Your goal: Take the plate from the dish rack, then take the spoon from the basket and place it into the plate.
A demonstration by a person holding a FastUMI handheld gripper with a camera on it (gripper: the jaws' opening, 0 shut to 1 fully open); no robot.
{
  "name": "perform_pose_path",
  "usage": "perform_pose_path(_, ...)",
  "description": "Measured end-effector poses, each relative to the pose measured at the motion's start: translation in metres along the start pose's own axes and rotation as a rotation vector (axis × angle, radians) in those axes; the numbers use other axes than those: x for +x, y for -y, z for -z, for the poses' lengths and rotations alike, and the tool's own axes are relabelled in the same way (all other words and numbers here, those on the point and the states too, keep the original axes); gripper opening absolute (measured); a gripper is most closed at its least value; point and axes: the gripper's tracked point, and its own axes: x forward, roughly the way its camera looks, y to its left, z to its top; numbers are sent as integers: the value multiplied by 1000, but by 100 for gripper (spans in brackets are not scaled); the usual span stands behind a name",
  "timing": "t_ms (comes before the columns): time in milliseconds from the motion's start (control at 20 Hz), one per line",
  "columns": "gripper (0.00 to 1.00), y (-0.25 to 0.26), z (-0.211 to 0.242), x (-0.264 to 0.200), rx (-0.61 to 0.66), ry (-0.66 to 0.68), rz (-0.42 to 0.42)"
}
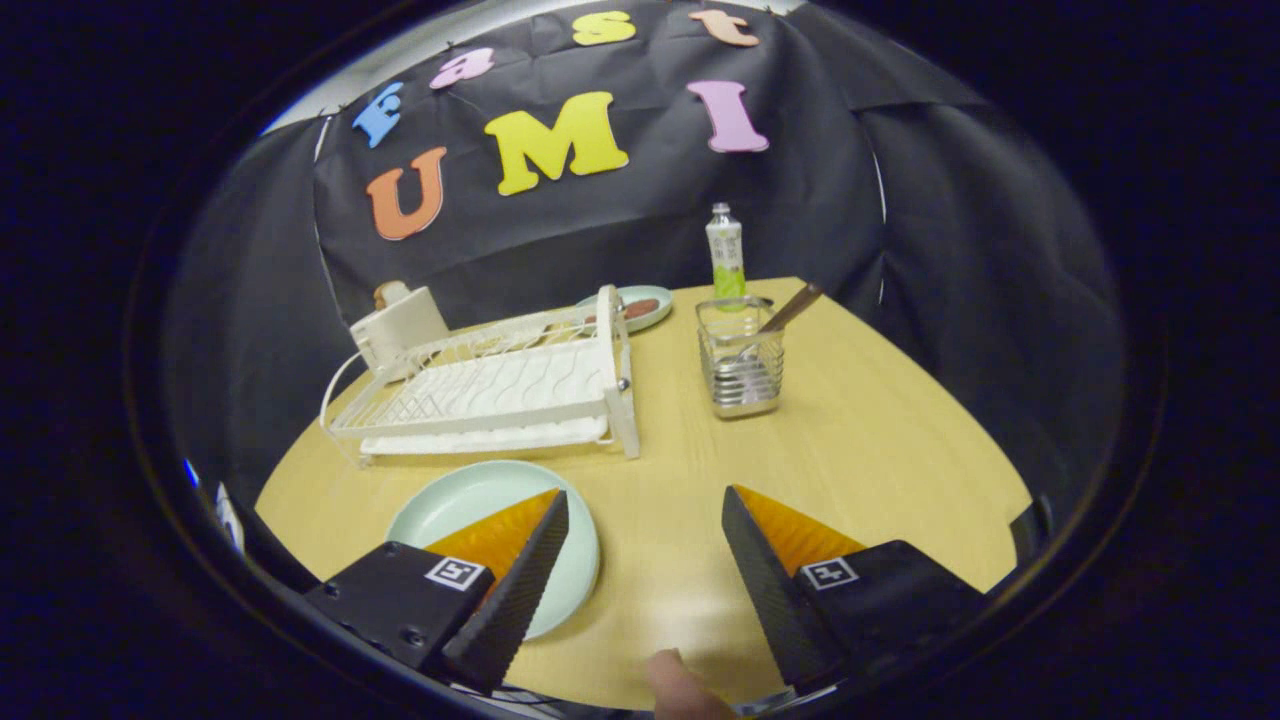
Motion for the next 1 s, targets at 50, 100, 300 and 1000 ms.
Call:
perform_pose_path(50,99,8,-4,-1,-15,30,20)
perform_pose_path(100,99,13,-14,-1,-18,73,25)
perform_pose_path(300,100,46,-44,14,-30,167,46)
perform_pose_path(1000,92,94,-122,121,75,235,-27)
